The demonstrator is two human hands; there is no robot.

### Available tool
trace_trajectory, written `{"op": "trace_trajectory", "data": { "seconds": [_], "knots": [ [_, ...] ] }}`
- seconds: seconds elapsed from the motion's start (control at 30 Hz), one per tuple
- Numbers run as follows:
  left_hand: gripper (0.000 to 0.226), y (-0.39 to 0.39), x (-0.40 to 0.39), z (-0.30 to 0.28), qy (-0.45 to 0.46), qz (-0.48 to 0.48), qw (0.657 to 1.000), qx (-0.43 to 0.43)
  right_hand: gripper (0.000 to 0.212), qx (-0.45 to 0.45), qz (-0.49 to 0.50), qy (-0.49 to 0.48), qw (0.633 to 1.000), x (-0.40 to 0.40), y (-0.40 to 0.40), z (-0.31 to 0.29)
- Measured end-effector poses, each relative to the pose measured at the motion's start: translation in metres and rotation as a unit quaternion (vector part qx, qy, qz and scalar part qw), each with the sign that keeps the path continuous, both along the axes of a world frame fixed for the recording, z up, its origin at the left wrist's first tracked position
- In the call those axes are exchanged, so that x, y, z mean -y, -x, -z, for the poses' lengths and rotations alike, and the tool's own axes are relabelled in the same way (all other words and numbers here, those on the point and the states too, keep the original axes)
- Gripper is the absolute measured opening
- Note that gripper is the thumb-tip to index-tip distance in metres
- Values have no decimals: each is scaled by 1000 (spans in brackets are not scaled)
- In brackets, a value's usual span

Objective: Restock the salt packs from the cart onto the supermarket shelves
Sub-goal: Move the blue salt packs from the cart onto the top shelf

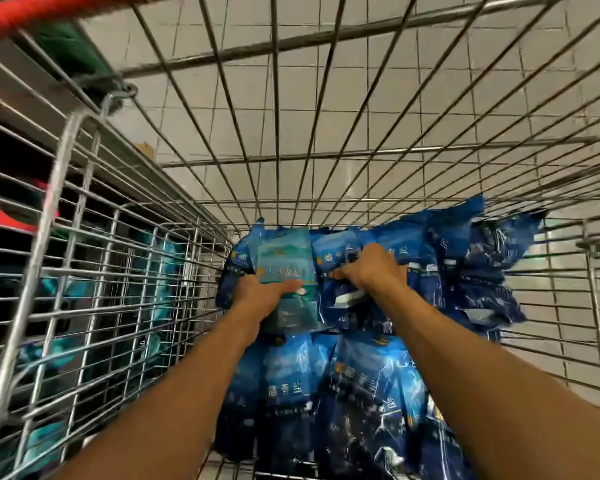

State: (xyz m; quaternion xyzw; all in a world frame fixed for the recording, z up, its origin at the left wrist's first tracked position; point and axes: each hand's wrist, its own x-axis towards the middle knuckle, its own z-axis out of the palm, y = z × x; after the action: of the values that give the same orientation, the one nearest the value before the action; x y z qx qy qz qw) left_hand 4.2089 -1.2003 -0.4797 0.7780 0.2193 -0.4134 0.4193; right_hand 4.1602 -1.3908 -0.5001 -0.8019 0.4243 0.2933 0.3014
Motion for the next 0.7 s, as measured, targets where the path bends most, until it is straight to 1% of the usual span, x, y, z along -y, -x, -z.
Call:
{"op": "trace_trajectory", "data": {
  "seconds": [0.07, 0.13, 0.17, 0.23, 0.27, 0.33, 0.4, 0.47, 0.53, 0.6, 0.63, 0.67, 0.7],
  "knots": [
    [32, 7, 6, 1, 29, -18, 998, -58, 41, 19, 41, -47, 998, -1, 1, -4],
    [32, 13, 14, 4, 37, -10, 997, -69, 31, 40, 85, -106, 990, 0, 7, -8],
    [37, 14, 18, 5, 34, -4, 997, -69, 29, 52, 106, -135, 984, 1, 12, -8],
    [51, 12, 24, 8, 26, 6, 997, -73, 38, 70, 152, -187, 968, 2, 26, -9],
    [58, 11, 26, 9, 23, 9, 997, -75, 38, 79, 172, -210, 959, 0, 34, -8],
    [69, 9, 27, 10, 21, 14, 997, -78, 30, 104, 212, -242, 941, -4, 49, -6],
    [66, 9, 27, 8, 22, 14, 996, -81, 31, 125, 245, -265, 924, -8, 59, -6],
    [62, 6, 26, 1, 26, 15, 995, -94, 33, 145, 261, -283, 912, -11, 67, -7],
    [76, 2, 24, -9, 24, 38, 992, -122, 35, 159, 277, -305, 897, -14, 75, -13],
    [89, 2, 22, -19, 13, 69, 985, -155, 43, 164, 280, -319, 891, -18, 84, -19],
    [89, 5, 21, -25, 12, 79, 982, -170, 43, 168, 273, -321, 891, -19, 90, -23],
    [85, 8, 19, -29, 14, 85, 980, -180, 37, 176, 266, -325, 890, -20, 94, -27],
    [81, 13, 16, -34, 17, 91, 978, -187, 37, 176, 266, -331, 888, -20, 100, -33]
  ]
}}
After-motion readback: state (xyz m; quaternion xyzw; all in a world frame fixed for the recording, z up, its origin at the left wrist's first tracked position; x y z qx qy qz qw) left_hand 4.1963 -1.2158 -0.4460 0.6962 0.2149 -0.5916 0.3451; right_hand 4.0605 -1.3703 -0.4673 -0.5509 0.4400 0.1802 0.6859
